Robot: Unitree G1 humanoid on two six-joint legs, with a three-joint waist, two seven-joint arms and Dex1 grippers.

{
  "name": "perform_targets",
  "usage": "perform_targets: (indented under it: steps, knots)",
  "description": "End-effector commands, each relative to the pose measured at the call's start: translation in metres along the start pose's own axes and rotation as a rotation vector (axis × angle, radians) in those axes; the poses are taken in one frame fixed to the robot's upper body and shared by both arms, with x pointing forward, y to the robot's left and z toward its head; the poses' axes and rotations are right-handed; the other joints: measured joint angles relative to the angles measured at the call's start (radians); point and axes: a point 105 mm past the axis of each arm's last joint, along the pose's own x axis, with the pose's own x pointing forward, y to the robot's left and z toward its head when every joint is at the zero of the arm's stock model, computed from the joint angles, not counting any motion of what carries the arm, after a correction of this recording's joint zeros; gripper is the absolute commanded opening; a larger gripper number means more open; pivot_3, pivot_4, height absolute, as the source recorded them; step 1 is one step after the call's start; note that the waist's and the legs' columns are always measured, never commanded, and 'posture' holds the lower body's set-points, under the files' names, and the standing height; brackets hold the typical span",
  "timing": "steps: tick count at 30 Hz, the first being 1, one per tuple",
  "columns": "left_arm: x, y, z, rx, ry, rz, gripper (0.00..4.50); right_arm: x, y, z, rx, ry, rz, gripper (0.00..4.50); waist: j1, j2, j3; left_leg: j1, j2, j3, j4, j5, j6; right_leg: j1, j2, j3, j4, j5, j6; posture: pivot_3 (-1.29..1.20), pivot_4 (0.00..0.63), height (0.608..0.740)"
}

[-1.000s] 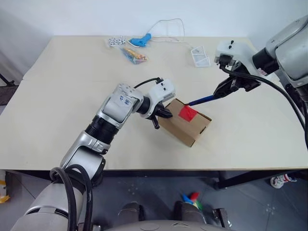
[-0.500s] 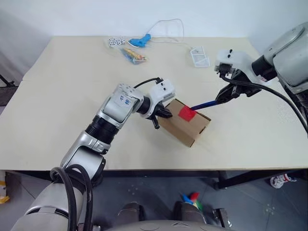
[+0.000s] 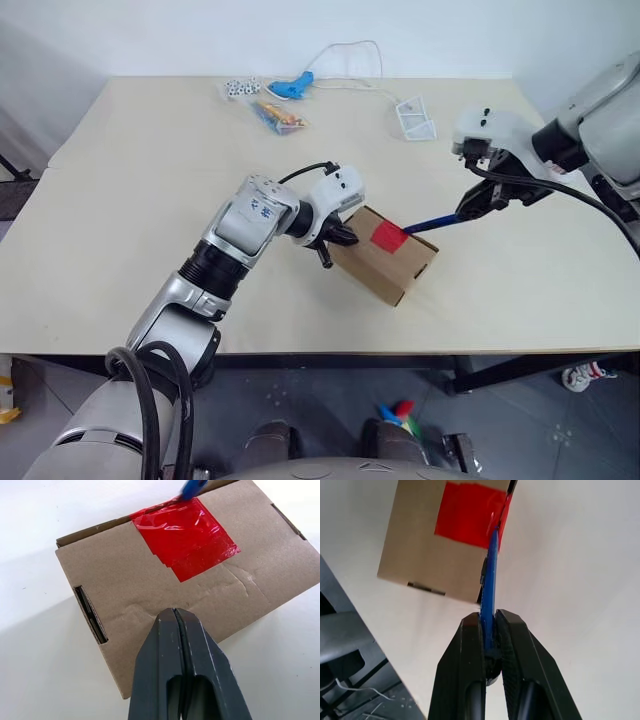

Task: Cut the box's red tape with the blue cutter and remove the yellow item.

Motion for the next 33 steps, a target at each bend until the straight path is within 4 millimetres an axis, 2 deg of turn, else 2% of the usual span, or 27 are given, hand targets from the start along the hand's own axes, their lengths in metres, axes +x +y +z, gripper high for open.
perform_targets:
  steps: [1,6,12,17,20,23,27,31,33]
  knots:
    - [0.012,0.006,-0.041,-0.074,0.154,0.053,0.00,-0.001,0.016,-0.005,-0.012,0.016,0.101,0.11,-0.001,0.000,0.000,0.000,0.000,0.000,0.000,0.000,0.000,0.000,0.000,0.000,0.000,0.000,0.000,0.00,0.150,0.740]
    - [0.012,0.007,-0.041,-0.072,0.155,0.055,0.00,-0.006,0.018,-0.011,-0.012,0.021,0.093,0.11,0.000,0.000,0.000,0.000,0.001,0.001,0.000,0.000,0.000,0.000,0.000,0.000,0.000,0.000,0.000,0.00,0.150,0.740]
    - [0.011,0.008,-0.041,-0.070,0.151,0.060,0.00,-0.041,0.014,-0.004,0.027,-0.123,0.025,0.11,0.000,0.000,0.000,-0.001,0.001,0.001,0.000,0.000,0.000,0.000,0.000,0.000,-0.002,0.000,0.000,0.00,0.150,0.740]
    - [0.011,0.008,-0.043,-0.062,0.153,0.055,0.00,-0.087,0.011,-0.006,0.161,-0.374,-0.075,0.11,0.003,0.000,0.000,-0.002,0.003,0.001,0.000,0.000,0.000,0.000,0.000,0.000,-0.003,0.000,0.000,0.00,0.150,0.740]
    - [0.013,0.010,-0.041,-0.056,0.151,0.049,0.00,-0.093,0.000,-0.011,0.211,-0.494,-0.175,0.11,0.001,0.000,0.000,-0.001,0.004,0.001,0.000,-0.001,0.001,0.000,-0.001,0.000,-0.005,0.001,-0.001,0.00,0.150,0.740]
    - [0.015,0.009,-0.039,-0.044,0.150,0.039,0.00,-0.082,-0.011,-0.032,0.271,-0.550,-0.305,0.11,0.003,-0.001,-0.001,0.001,0.005,0.000,0.000,0.000,0.001,0.004,-0.001,-0.001,-0.006,0.002,-0.002,0.00,0.150,0.740]
    - [0.017,0.011,-0.033,-0.030,0.143,0.035,0.00,-0.042,-0.014,-0.074,0.316,-0.535,-0.438,0.11,0.009,-0.001,-0.001,0.001,0.004,-0.002,0.000,0.000,0.001,0.007,-0.001,-0.003,-0.008,0.003,-0.001,0.00,0.150,0.740]
    - [0.019,0.012,-0.030,-0.022,0.135,0.034,0.00,-0.004,-0.015,-0.100,0.384,-0.724,-0.593,0.11,0.009,0.001,-0.002,0.002,0.000,-0.003,0.000,0.001,0.002,0.011,0.000,-0.004,-0.011,0.004,0.001,0.00,0.150,0.740]
    - [0.020,0.012,-0.028,-0.020,0.132,0.033,0.00,0.017,-0.014,-0.118,0.458,-0.757,-0.653,0.11,0.009,0.002,-0.002,0.002,0.000,-0.003,0.000,0.001,0.003,0.011,0.000,-0.004,-0.011,0.004,0.001,0.00,0.150,0.740]
